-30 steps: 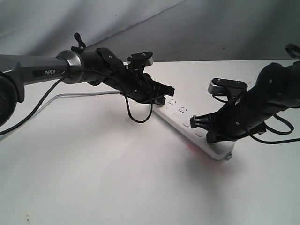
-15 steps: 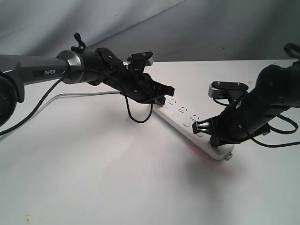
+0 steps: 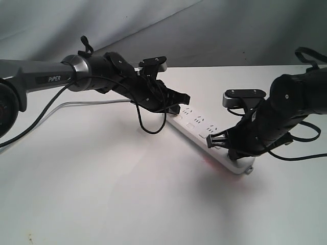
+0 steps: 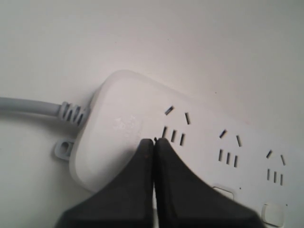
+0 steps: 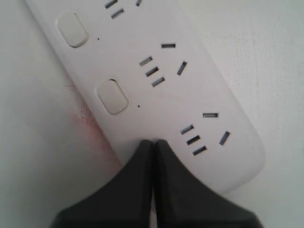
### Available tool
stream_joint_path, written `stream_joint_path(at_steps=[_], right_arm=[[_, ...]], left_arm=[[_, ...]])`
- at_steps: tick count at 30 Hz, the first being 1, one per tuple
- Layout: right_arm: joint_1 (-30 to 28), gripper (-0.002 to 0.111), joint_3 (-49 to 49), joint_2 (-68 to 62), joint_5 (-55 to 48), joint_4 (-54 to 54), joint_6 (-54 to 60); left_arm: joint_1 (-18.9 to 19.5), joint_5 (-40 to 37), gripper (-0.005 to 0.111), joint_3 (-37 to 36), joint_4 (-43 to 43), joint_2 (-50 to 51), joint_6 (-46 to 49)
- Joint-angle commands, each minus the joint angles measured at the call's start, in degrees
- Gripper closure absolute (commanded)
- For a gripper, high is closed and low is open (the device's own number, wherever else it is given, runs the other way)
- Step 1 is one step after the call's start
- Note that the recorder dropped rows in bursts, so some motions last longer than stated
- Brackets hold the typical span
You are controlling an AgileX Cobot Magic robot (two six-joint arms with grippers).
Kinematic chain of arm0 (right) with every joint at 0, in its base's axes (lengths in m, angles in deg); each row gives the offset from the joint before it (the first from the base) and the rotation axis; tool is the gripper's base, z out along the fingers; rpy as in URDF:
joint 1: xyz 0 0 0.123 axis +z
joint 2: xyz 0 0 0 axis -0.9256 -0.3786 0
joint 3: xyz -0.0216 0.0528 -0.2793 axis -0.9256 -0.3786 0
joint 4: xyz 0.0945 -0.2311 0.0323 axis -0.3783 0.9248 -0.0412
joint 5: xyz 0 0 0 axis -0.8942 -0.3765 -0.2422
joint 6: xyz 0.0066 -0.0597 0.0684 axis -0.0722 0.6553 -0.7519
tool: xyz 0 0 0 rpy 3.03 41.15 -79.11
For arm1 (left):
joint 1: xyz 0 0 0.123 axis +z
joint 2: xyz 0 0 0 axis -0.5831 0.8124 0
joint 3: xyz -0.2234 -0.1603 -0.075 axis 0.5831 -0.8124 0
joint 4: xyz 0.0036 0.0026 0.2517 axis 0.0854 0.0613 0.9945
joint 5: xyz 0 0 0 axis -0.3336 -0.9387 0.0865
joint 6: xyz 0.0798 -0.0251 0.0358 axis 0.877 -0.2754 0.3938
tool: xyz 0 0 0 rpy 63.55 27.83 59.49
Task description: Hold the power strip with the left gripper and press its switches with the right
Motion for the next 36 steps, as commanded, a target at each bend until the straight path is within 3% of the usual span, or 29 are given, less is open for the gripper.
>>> stream_joint_path(at_steps=[1,12,23,36], right_arm=[[-0.37,0.108,-2.37,-6.06,-4.34,4.64,0.0],[2.02,0.108,-2.27,-5.38,-2.95,6.57,-1.46],[2.02,0.108,3.06,7.3,-2.62,9.5,-4.21],[2.16,0.108,7.37,5.84,-1.1,6.9,-0.28]], left_arm=[[-0.27,0.19,0.107,-0.04,0.5,0.49,-0.21],[-0.27,0.69,0.107,-0.04,0.5,0.49,-0.21],[-0.27,1.17,0.107,-0.04,0.5,0.49,-0.21],[-0.27,1.39,0.107,-0.04,0.5,0.49,-0.21]])
